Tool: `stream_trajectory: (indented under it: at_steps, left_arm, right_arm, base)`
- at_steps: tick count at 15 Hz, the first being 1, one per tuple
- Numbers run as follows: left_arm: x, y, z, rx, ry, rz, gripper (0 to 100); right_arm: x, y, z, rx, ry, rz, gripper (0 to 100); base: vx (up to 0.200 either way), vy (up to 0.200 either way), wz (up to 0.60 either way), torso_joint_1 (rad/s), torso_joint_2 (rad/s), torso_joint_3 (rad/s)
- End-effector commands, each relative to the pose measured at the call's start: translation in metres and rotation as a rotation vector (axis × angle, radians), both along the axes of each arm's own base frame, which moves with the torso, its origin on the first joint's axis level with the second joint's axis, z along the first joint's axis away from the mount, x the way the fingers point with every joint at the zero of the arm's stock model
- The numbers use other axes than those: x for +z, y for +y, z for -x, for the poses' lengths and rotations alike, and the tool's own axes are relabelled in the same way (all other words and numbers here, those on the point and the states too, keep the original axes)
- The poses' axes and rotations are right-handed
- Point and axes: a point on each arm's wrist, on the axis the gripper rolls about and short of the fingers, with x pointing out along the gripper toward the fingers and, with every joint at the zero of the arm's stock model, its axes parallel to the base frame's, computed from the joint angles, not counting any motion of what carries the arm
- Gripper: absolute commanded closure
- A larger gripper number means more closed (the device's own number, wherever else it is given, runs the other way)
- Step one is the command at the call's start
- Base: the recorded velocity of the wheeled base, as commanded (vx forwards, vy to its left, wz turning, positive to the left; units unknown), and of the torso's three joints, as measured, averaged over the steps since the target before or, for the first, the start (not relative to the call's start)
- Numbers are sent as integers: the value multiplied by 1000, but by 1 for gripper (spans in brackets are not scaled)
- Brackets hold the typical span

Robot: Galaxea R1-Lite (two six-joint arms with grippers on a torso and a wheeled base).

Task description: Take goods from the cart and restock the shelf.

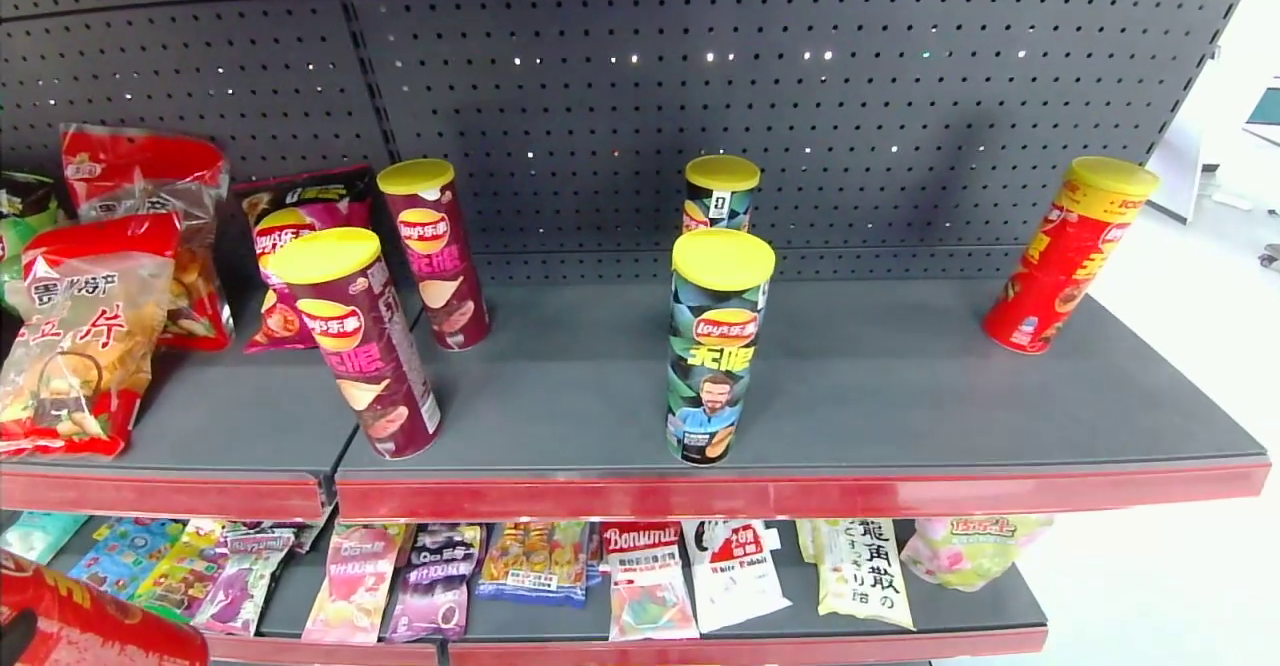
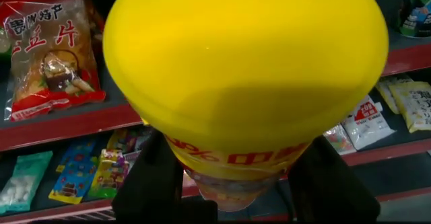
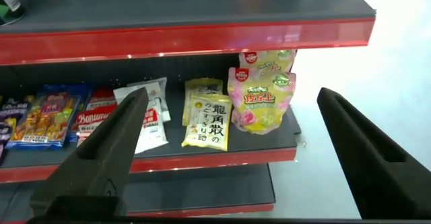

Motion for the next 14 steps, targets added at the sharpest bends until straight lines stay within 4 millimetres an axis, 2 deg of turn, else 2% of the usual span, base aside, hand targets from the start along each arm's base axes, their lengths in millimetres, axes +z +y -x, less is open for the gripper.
stream_trajectory:
  at_steps: [1,14]
  left_arm:
    - [0,0,0,-1,1,0,100]
    - [-1,0,-1,0,8,-12,100]
  right_arm:
    - [0,0,0,0,1,0,0]
    - [0,0,0,3,1,0,0]
  base:
    - [0,0,0,0,0,0]
    - [0,-200,0,0,3,3]
